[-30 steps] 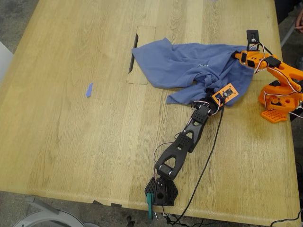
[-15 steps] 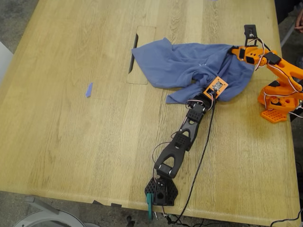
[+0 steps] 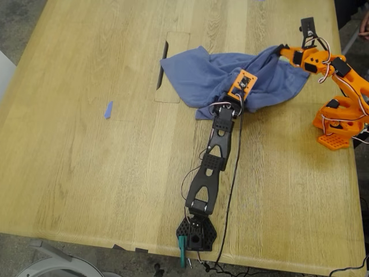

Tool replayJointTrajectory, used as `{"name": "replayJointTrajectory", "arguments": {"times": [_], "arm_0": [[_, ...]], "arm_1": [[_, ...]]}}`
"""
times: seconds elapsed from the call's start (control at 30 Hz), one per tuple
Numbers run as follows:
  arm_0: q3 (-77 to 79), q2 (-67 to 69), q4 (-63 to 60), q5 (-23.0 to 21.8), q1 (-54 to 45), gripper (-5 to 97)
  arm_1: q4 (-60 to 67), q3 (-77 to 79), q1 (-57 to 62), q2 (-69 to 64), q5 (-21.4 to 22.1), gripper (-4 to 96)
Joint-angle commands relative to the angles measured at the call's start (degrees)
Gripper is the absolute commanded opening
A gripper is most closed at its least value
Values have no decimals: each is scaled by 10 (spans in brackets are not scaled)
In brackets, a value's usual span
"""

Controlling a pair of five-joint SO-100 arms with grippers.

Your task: Fold a T-shirt

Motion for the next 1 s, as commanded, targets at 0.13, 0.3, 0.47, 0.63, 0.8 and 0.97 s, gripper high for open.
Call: {"name": "replayJointTrajectory", "arguments": {"times": [0.13, 0.3, 0.47, 0.63, 0.8, 0.97], "arm_0": [[-18, 218, 19, 0, 4, -1], [-18, 301, 16, -4, 1, -1], [-11, 384, 8, -11, 0, -1], [-9, 443, -69, -16, 11, -1], [-8, 490, -129, -16, 20, -1], [-4, 540, -175, -10, 33, -1]], "arm_1": [[-70, -105, -40, 3, -15, -1], [-133, -150, -94, -25, -29, -1], [-200, -201, -150, -61, -39, -1], [-257, -326, -193, -134, -45, -1], [-249, -477, -258, -229, -72, -1], [-254, -616, -294, -308, -100, -1]]}}
